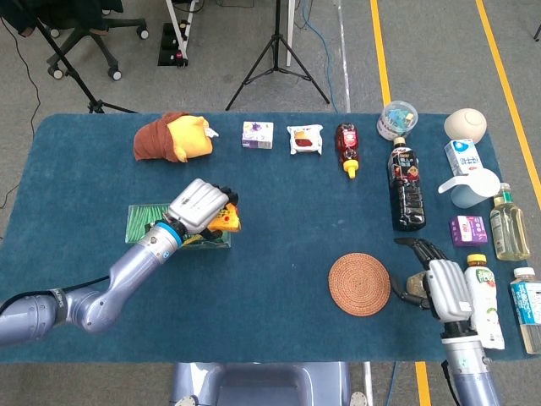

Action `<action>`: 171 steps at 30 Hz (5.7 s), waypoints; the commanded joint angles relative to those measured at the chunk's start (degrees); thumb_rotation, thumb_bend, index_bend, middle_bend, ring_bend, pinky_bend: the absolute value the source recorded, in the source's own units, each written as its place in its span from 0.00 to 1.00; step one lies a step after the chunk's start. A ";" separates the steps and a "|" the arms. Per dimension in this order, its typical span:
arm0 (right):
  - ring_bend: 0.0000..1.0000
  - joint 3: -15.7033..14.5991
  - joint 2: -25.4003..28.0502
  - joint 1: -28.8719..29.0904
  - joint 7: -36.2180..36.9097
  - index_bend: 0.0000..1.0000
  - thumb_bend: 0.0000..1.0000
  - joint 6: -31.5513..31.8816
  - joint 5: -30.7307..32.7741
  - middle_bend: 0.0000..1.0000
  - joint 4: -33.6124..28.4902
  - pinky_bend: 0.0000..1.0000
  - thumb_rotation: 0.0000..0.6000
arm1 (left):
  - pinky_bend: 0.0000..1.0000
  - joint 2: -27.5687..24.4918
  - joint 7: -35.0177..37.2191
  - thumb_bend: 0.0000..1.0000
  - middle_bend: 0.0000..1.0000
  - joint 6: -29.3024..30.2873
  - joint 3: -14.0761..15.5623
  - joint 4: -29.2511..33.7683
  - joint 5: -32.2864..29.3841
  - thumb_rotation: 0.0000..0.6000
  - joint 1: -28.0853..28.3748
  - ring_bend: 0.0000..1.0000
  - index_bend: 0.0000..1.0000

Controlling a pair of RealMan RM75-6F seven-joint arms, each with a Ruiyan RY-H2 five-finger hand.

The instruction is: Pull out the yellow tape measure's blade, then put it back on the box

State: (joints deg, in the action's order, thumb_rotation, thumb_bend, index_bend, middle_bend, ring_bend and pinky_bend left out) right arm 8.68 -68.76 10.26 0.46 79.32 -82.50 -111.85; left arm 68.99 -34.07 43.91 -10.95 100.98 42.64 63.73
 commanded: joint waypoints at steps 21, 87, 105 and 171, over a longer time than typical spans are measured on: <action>0.12 5.15 -12.83 8.30 -4.54 0.01 0.22 -5.74 10.95 0.11 -0.15 0.27 0.89 | 0.52 10.50 -2.83 0.37 0.45 -0.84 -1.28 -6.06 -14.14 1.00 14.34 0.41 0.55; 0.10 9.74 -24.81 16.83 -11.05 0.00 0.23 -5.47 20.94 0.10 11.40 0.25 0.89 | 0.54 17.20 2.43 0.36 0.46 -5.24 1.33 -13.82 -28.04 1.00 29.24 0.42 0.55; 0.11 9.78 -24.70 16.93 -10.96 0.00 0.25 -5.21 21.52 0.11 11.77 0.25 0.89 | 0.54 15.26 4.27 0.37 0.46 -5.20 3.70 -12.94 -27.28 1.00 28.89 0.42 0.55; 0.38 10.64 -25.29 16.20 -8.08 0.58 0.74 -3.80 20.77 0.39 13.59 0.34 0.89 | 0.54 15.74 7.30 0.36 0.46 -6.73 6.17 -14.95 -25.10 1.00 29.36 0.42 0.55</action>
State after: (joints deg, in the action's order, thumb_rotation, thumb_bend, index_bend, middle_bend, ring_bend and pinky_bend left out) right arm 19.32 -94.06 26.46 -7.62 75.52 -61.73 -98.26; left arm 84.73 -26.77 37.18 -4.77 86.04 17.53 93.09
